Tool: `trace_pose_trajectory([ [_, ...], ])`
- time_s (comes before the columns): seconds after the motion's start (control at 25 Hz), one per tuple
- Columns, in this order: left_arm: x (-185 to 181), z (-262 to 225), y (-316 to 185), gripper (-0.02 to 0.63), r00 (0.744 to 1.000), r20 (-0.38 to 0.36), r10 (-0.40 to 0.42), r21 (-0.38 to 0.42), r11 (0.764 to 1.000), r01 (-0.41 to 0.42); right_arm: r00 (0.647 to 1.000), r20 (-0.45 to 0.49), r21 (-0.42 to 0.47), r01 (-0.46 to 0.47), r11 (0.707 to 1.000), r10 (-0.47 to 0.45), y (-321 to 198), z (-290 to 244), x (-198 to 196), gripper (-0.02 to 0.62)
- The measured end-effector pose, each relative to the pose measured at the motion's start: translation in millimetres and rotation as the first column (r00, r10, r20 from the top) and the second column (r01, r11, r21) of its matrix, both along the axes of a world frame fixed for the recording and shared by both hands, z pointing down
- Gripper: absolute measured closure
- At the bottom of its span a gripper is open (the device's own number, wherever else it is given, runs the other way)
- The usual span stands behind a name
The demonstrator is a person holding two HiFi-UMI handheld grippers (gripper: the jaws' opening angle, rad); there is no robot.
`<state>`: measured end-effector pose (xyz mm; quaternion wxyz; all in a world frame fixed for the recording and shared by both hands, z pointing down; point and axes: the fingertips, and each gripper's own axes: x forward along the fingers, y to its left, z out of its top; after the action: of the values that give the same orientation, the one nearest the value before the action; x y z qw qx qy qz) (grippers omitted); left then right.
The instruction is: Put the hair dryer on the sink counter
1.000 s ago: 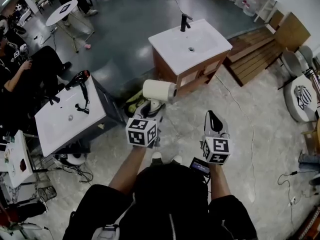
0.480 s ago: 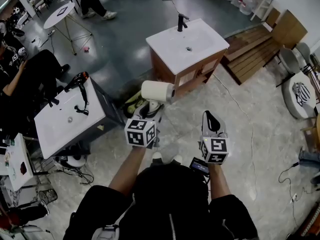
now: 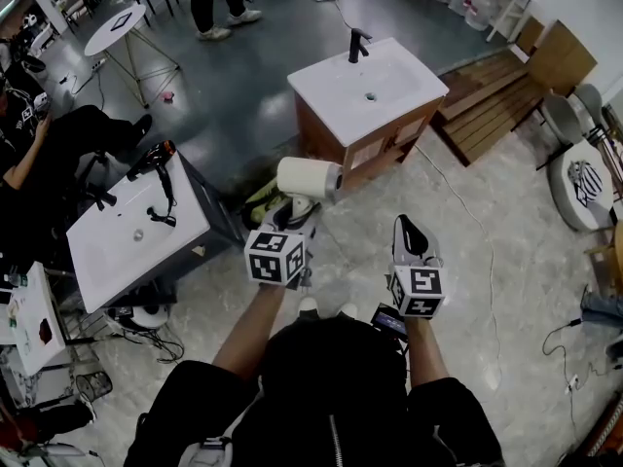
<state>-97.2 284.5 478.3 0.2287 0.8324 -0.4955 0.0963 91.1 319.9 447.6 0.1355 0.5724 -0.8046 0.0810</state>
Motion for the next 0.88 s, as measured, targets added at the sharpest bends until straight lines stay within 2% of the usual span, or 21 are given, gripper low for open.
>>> trace_pose_trajectory([
  [0.44,-38,7,-15,0.411,0.999,0.004,0.038,-0.001,0.999,-0.038,1.000,-0.002,0.026,-0.026,0.999,0.026,-14,-3,-46,0.589],
  [0.88,-50,15,-31,0.411,0.998,-0.007,0.063,-0.009,0.998,-0.063,0.998,-0.009,0.028,-0.054,0.998,0.054,-26,2,-56,0.589],
])
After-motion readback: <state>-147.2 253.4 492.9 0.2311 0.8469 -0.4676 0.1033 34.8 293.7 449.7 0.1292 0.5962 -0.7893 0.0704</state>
